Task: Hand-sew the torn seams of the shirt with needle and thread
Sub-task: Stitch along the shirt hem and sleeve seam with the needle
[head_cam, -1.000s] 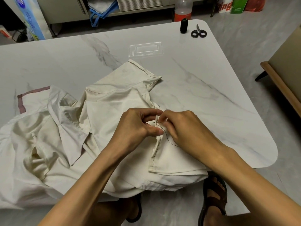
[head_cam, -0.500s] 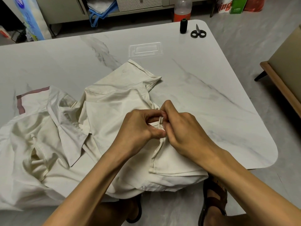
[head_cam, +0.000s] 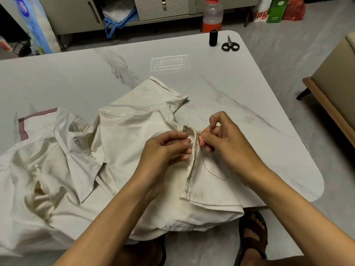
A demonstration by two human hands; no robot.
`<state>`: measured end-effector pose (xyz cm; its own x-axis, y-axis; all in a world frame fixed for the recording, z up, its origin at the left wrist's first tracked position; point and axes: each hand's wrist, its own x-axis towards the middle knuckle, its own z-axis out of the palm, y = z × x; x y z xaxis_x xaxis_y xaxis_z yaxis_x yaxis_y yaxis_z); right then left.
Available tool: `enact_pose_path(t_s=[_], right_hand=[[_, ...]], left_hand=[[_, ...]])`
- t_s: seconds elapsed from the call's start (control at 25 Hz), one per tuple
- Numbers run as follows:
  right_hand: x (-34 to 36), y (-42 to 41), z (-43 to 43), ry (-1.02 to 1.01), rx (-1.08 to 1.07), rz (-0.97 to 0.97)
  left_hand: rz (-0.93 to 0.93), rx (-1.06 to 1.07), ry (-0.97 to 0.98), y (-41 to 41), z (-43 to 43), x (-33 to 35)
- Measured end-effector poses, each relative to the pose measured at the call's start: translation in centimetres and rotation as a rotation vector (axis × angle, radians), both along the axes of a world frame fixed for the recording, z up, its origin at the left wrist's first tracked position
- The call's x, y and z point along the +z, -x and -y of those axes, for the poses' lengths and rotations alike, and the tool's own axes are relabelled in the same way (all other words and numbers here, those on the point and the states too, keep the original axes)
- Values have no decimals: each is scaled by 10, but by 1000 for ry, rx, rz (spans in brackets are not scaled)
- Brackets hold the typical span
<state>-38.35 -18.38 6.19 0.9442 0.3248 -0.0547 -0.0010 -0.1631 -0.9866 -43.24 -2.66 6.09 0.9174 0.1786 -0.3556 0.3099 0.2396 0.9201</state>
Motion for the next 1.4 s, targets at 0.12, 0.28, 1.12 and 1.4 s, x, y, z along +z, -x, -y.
enact_pose_path(t_s=[0.12, 0.28, 1.12, 1.4], right_hand=[[4, 1, -1, -123, 7, -71], [9, 3, -1, -169, -12, -100], [10, 4, 7, -1, 3, 30], [6, 4, 6, 65, 17, 58]], left_hand=[[-7, -9, 245, -2, 14, -4], [24, 84, 295, -7, 24, -9], [56, 95, 318, -15, 31, -19], [92, 65, 282, -16, 31, -15]])
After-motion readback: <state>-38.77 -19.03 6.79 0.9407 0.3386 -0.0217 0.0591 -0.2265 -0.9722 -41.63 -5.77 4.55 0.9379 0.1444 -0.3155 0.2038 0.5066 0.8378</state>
